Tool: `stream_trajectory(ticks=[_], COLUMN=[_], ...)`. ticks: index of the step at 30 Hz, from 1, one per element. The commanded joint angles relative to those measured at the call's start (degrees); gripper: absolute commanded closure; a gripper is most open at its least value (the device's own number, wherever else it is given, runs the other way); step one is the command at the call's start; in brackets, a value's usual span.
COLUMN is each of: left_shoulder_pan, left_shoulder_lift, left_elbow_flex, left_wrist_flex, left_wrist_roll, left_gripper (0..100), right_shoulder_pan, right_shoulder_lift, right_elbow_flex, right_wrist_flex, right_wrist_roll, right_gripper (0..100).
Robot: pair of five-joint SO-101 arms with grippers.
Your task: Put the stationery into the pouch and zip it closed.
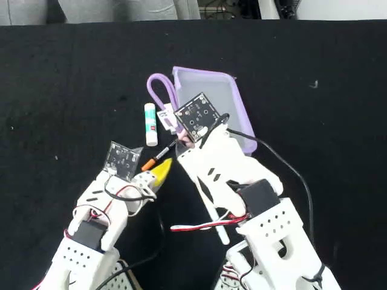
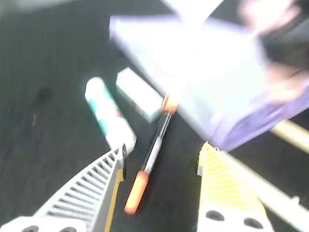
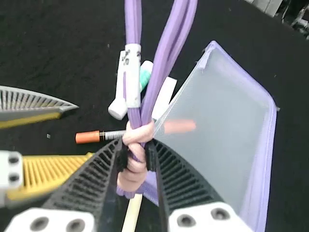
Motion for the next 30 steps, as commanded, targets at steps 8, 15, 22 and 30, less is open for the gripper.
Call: stream_trajectory(ticks=[8,15,22,30], left_shoulder_pan=[7.2,7.3,6.6,6.7], left_shoulder_lift=[-0.2,-0.2,-0.2,0.4], left_elbow_flex=[1.5,1.5,1.5,1.5], left_wrist_flex=[-6.8,0.4,-2.7,-5.5], left_wrist_roll=[0.5,0.3,0.6,0.4], left_gripper=[75,75,75,75], right_shoulder_pan=[-1.1,-1.1,-1.1,-1.1], right_shoulder_lift=[-1.9,-2.1,-2.1,-2.2], right_elbow_flex=[-0.7,-0.8,-0.8,-0.8], right_wrist_flex=[-3.0,-3.0,-2.7,-2.5], right_wrist_roll=[0.4,0.4,0.2,0.2], right_gripper=[98.8,98.8,98.7,98.7])
